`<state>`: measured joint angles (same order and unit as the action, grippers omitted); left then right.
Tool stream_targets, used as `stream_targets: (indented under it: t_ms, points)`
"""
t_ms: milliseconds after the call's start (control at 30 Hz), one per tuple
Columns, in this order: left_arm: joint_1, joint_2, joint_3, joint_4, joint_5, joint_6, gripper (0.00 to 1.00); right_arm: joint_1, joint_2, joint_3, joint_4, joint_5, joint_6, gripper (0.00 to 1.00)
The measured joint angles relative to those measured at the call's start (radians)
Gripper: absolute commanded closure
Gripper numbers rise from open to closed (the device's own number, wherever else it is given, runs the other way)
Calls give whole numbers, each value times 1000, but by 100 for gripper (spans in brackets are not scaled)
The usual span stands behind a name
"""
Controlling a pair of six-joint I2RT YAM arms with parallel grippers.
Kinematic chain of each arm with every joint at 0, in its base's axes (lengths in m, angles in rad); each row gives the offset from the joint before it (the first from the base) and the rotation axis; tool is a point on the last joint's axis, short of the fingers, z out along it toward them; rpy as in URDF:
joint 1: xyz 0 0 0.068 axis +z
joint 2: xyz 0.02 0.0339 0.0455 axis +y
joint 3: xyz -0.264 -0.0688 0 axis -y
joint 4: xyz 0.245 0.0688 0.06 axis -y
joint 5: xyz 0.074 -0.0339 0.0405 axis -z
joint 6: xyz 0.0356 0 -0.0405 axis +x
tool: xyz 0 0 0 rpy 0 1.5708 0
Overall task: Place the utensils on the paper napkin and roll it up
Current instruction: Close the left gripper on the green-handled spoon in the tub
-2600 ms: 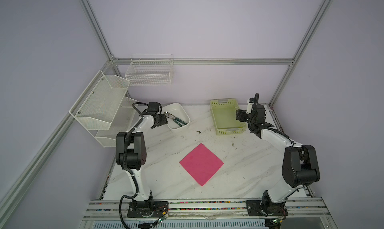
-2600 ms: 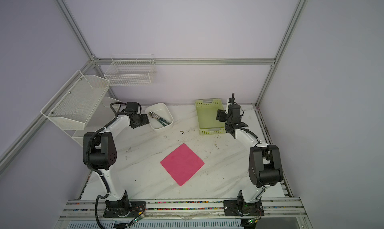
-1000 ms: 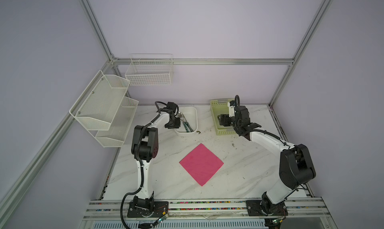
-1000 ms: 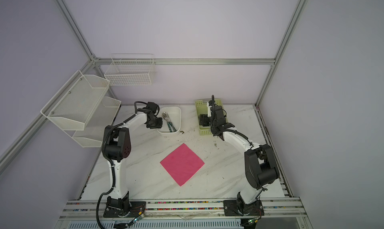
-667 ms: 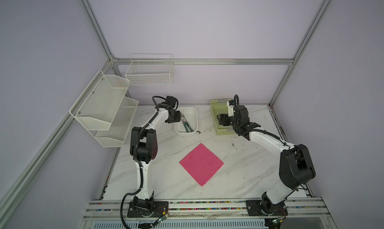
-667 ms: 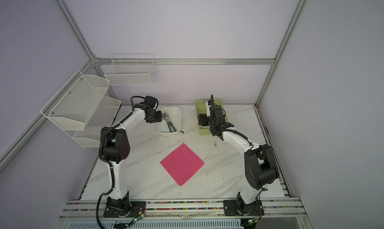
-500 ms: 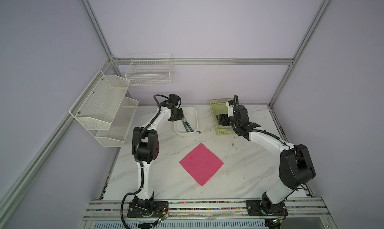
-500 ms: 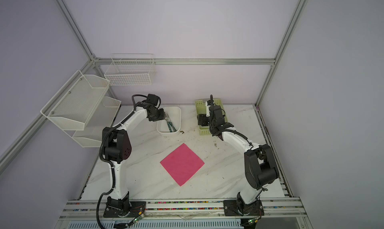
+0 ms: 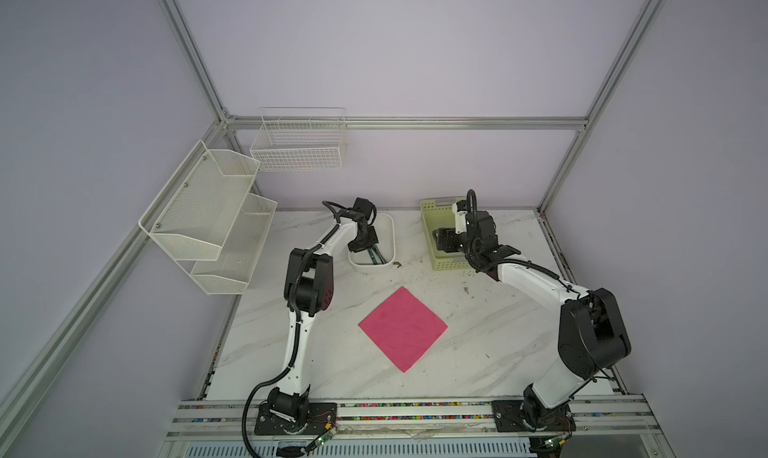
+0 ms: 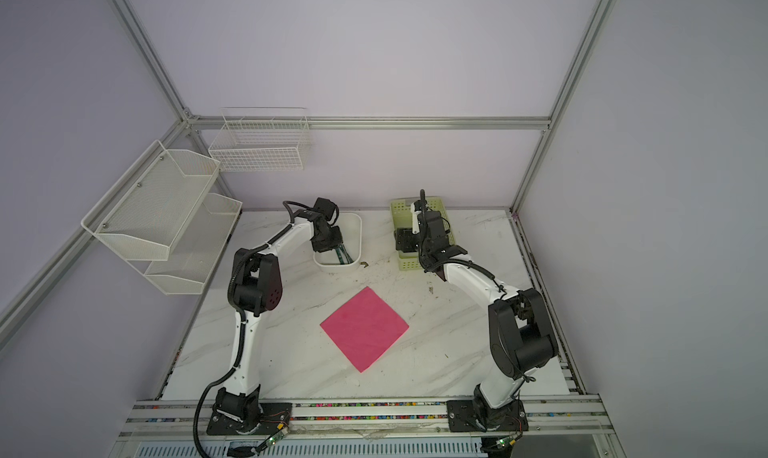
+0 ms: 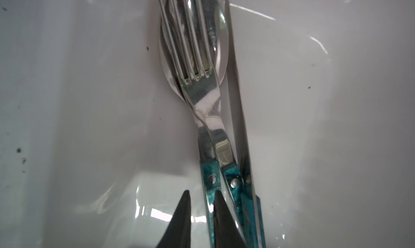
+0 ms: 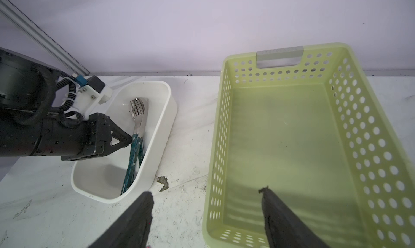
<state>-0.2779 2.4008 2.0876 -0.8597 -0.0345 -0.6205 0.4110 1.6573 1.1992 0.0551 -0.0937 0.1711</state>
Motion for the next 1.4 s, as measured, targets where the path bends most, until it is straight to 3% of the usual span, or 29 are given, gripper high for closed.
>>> stream_targets:
  t_ms: [533,733,1167,1400]
  points:
    - [-1,44,50,-3,-8,-14,63,0,1,0,-7,2,-8,22]
    - [-4,45,56,-3,-15,-13,52,0,5,0,-15,2,-11,22]
    - [-6,45,61,-12,-30,11,42,0,5,0,-19,2,-12,22]
    - [-7,45,61,-16,-30,15,45,1,5,0,-23,2,-12,22]
